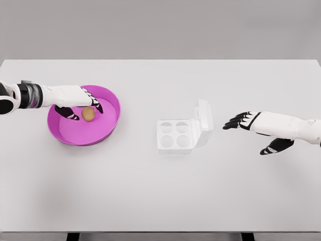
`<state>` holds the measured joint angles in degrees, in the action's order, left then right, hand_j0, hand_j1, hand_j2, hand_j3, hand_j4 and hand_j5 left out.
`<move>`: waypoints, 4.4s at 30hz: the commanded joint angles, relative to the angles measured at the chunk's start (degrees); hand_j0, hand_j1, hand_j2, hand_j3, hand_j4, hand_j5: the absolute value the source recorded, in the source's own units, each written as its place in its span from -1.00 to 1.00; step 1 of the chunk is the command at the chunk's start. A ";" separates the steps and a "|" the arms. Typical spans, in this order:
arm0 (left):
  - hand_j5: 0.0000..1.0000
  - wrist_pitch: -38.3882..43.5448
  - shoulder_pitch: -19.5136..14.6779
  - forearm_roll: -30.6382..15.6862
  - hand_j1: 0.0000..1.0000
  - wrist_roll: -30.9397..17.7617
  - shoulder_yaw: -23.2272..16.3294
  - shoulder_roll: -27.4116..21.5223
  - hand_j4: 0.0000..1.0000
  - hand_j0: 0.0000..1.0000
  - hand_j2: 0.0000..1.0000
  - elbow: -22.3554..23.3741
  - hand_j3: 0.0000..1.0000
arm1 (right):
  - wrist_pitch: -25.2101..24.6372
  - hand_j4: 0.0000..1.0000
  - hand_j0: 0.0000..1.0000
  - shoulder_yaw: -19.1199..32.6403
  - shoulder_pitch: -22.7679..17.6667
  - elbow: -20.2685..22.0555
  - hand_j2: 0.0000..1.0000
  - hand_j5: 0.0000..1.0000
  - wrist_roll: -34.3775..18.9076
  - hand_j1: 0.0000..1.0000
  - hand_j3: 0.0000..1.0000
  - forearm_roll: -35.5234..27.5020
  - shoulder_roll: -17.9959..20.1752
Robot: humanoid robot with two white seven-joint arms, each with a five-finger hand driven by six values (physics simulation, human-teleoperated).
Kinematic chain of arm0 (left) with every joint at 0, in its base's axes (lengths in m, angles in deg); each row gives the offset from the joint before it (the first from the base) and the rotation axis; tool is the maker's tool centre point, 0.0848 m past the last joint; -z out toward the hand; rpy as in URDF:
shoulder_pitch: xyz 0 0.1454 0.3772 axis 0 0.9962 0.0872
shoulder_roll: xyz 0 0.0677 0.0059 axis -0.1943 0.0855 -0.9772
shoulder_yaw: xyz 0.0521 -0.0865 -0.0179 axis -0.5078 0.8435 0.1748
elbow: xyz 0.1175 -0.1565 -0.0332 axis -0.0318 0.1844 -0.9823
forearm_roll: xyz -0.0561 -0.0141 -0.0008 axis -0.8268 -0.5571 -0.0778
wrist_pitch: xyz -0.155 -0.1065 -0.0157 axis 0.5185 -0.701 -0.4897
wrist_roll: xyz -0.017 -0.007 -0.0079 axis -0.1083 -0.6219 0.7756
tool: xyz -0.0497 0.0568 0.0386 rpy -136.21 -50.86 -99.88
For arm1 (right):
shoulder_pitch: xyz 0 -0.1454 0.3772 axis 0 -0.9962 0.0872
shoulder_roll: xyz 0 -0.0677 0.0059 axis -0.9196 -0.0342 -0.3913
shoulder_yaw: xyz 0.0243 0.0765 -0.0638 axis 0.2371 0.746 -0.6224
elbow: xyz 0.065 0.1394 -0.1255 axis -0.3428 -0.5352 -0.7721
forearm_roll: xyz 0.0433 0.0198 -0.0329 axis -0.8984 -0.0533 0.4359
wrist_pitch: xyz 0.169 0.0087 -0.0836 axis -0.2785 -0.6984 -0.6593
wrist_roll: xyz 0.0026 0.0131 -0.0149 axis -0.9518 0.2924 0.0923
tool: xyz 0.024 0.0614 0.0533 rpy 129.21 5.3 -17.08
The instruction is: Pack egg into the box and close the box lid
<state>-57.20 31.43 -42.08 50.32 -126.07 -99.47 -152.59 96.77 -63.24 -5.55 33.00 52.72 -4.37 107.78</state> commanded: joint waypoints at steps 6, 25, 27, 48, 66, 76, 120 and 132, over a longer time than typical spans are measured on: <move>0.43 0.13 0.18 -0.11 0.43 0.02 0.06 -0.05 0.43 0.43 0.43 -0.21 0.43 | -0.16 1.00 1.00 -0.05 -0.09 0.01 1.00 1.00 0.02 1.00 1.00 -0.40 0.12; 0.17 0.13 0.44 -0.11 0.17 0.02 0.06 -0.05 0.17 0.17 0.17 -0.38 0.17 | -0.16 1.00 1.00 -0.05 -0.09 0.01 1.00 1.00 0.02 1.00 1.00 -0.40 0.12; 0.12 0.13 0.35 -0.11 0.12 0.02 0.06 -0.05 0.12 0.12 0.12 -0.47 0.12 | -0.16 1.00 1.00 0.03 0.00 0.01 1.00 1.00 0.02 1.00 1.00 -0.40 0.21; -0.08 0.13 -0.09 -3.28 -0.08 0.02 1.11 -0.84 -0.08 -0.08 -0.08 -3.81 -0.08 | -0.16 1.00 1.00 0.03 -0.09 0.01 1.00 1.00 0.02 1.00 1.00 -0.40 0.21; -0.14 0.13 0.53 -6.18 -0.14 0.02 3.13 -2.51 -0.14 -0.14 -0.14 -11.63 -0.14 | -0.16 1.00 1.00 0.03 -0.09 0.01 1.00 1.00 0.02 1.00 1.00 -0.40 0.39; -0.14 0.13 0.61 -7.14 -0.14 0.02 3.31 -2.16 -0.14 -0.14 -0.14 -14.00 -0.14 | -0.16 1.00 1.00 0.03 0.00 0.01 1.00 1.00 0.02 1.00 1.00 -0.40 0.39; -0.22 0.13 2.72 -6.44 -0.22 0.02 4.01 10.15 -0.22 -0.22 -0.22 -17.34 -0.22 | -0.16 1.00 1.00 0.47 -0.18 0.09 1.00 1.00 0.02 1.00 1.00 -0.40 0.30; -0.22 0.13 2.90 -5.91 -0.22 0.02 3.40 14.81 -0.22 -0.22 -0.22 -15.06 -0.22 | -0.16 1.00 1.00 0.39 -0.18 0.09 1.00 1.00 0.02 1.00 1.00 -0.40 0.21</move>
<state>-57.23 34.76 -47.67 50.31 -122.55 -85.45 -168.18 96.77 -62.85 -5.73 33.08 52.72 -4.37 107.94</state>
